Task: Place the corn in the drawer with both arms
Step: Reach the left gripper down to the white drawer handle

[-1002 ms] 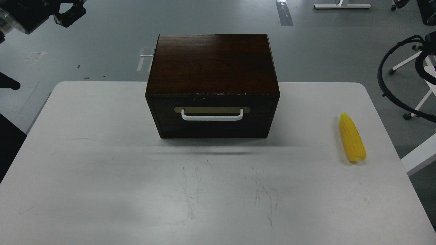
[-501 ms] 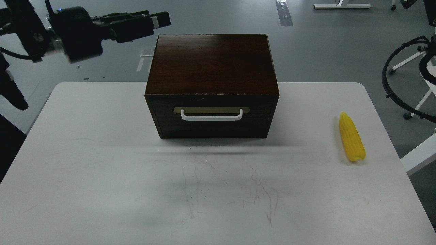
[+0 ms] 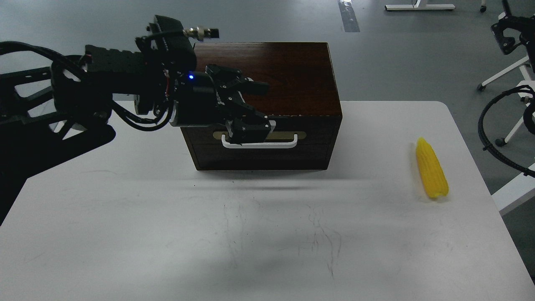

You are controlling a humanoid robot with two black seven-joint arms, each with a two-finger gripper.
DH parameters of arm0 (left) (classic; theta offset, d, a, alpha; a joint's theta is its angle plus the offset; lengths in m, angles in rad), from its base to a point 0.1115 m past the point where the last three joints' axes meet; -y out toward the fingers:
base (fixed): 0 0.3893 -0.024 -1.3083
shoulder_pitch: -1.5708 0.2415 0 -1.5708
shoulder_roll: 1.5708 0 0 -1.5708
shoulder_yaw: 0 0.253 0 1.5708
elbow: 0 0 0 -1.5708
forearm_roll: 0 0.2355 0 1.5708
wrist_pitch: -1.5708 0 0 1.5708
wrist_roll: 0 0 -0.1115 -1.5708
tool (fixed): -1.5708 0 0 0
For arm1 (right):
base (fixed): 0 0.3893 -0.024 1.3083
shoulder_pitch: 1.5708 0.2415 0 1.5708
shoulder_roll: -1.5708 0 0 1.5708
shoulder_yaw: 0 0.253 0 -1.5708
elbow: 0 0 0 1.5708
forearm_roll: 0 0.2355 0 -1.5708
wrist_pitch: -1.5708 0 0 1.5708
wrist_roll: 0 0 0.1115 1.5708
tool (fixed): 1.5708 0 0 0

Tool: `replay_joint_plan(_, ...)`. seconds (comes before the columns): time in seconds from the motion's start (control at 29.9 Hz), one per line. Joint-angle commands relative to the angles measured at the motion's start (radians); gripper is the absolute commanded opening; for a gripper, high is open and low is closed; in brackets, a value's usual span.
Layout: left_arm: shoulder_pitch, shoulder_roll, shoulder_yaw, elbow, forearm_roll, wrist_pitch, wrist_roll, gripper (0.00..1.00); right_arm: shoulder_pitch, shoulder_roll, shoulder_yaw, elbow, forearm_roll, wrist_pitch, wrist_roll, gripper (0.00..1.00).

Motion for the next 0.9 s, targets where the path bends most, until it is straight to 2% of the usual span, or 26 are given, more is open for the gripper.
replay_joint_plan(0.0,-0.013,-0.084,0.044,0.061,0.129,0.0,-0.027,0.83,-0.013,-0.002,0.003,-0.001,0.006,0.0,0.006,1.0)
replay_joint_plan(0.27,-0.065,-0.109,0.207,0.086,0.269,-0.003,-0.039,0.83,-0.011,-0.031,0.004,-0.001,0.006,0.0,0.008,1.0)
replay_joint_plan(0.4,-0.07,-0.155,0.213,0.136,0.282,-0.01,-0.033,0.83,-0.011,-0.035,0.004,-0.003,0.006,0.0,0.009,1.0)
replay_joint_plan(0.57,-0.064,-0.164,0.213,0.149,0.309,-0.066,-0.013,0.83,-0.011,-0.04,0.004,-0.003,0.006,0.0,0.011,1.0)
replay_joint_plan(0.87,-0.053,-0.162,0.216,0.189,0.329,-0.067,-0.009,0.83,-0.011,-0.043,0.004,-0.001,0.006,0.0,0.011,1.0)
